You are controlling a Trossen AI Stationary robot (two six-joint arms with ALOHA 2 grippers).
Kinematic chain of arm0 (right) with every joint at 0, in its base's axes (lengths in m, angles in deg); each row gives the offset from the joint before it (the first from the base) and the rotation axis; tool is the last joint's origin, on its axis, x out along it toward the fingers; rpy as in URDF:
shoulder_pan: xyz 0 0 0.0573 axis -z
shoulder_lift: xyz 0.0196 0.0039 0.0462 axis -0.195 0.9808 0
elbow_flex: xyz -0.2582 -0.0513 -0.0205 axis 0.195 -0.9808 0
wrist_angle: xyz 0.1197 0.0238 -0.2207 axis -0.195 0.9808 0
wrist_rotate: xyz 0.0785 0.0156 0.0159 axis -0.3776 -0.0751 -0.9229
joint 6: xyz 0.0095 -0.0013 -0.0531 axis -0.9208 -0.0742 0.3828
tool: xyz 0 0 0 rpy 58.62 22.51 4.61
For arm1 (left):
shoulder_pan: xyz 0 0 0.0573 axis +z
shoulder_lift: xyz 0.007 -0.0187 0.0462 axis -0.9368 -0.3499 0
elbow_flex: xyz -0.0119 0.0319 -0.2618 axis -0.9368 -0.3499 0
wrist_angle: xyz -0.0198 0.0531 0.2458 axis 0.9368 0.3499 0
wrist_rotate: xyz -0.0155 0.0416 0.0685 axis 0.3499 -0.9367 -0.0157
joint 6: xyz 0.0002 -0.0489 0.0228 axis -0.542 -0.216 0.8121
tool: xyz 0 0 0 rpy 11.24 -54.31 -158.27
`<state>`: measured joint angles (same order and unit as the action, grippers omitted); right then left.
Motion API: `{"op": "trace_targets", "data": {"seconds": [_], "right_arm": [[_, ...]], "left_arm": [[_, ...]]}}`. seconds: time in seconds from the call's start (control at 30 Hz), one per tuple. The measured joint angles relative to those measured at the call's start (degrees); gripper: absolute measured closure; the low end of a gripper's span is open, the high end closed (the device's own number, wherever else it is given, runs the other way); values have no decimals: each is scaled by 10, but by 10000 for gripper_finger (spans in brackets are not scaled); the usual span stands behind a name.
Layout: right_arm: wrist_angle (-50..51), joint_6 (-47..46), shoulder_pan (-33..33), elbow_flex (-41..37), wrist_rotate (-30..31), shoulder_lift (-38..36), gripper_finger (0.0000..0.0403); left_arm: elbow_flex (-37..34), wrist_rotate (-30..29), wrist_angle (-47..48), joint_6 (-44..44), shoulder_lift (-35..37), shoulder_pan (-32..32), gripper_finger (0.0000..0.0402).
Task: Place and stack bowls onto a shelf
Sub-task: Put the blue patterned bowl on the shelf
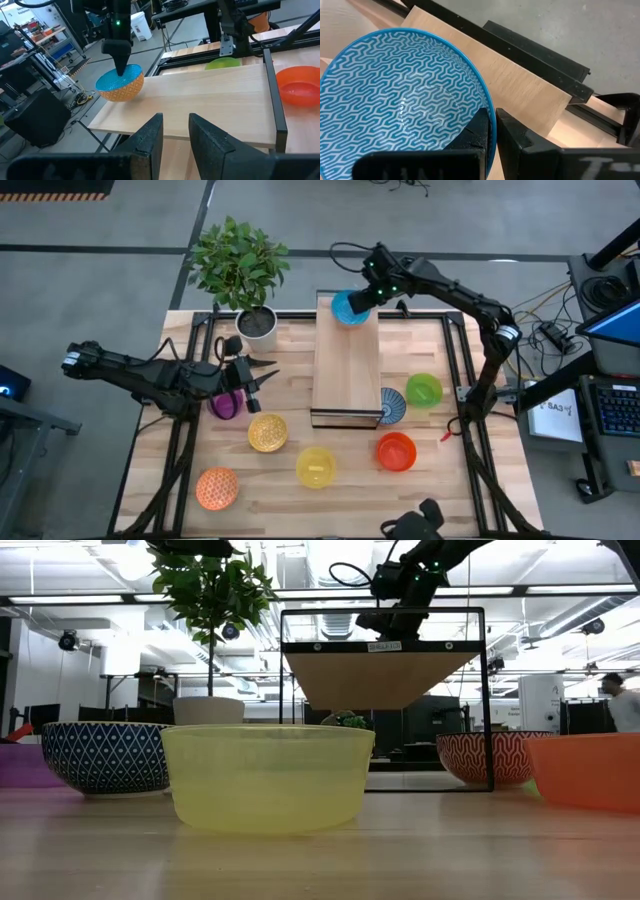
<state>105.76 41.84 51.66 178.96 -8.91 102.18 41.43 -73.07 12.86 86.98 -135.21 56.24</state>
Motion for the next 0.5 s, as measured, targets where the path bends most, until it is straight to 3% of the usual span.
{"op": "trace_targets", "data": {"seconds": [0.27,0.5], "right_arm": [[-4,-1,-15,0,16,13,386],[-10,3,-15,-1,30,16,333]], "left_arm": [[0,1,-1,0,0,0,325],[0,7,-1,-4,0,0,325]]}}
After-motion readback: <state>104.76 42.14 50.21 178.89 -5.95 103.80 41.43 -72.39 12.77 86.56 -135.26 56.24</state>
